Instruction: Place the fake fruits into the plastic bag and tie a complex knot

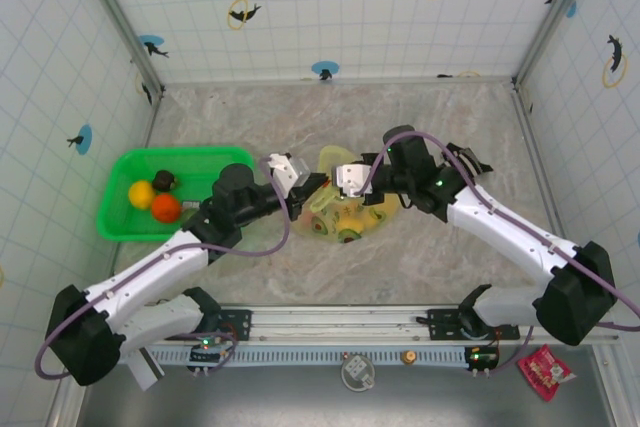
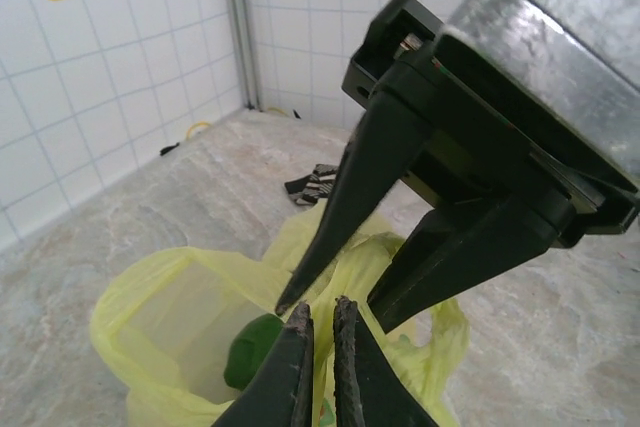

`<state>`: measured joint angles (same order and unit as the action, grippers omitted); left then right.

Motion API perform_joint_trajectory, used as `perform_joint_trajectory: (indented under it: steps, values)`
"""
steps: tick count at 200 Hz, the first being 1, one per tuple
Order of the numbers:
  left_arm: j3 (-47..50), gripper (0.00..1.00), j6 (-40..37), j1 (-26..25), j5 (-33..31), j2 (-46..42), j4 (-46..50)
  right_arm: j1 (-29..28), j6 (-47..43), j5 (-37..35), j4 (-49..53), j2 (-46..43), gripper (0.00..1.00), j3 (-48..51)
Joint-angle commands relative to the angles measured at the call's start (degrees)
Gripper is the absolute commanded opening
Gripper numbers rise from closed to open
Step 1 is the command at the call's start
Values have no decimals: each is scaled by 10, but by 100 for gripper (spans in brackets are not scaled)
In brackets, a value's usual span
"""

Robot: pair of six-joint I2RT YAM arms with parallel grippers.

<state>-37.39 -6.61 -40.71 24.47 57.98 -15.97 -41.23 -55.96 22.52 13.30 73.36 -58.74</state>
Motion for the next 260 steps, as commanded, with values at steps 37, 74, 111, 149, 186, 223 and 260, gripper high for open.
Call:
perform_joint_trajectory:
  steps: [37, 74, 111, 149, 186, 223, 260]
  values:
    - [-12, 10, -6, 3, 37, 11, -2, 5, -16, -31, 83, 1, 35, -66]
    - [-18, 10, -9, 3, 34, 17, 3, 6, -25, -50, 125, -14, 43, -81]
    - [-20, 10, -13, 3, 30, 17, 7, 6, -24, -49, 147, -21, 44, -89]
    - [-24, 10, -18, 3, 27, 21, 15, 8, -15, -38, 172, -23, 45, -119]
    - [-25, 10, -22, 3, 27, 22, 17, 15, 3, 10, 222, -14, 57, -171]
    - [-28, 10, -26, 3, 28, 25, 21, 4, 20, 38, 268, 19, 65, -203]
    - [-28, 10, -31, 3, 30, 24, 23, -13, 31, 41, 285, 43, 71, -201]
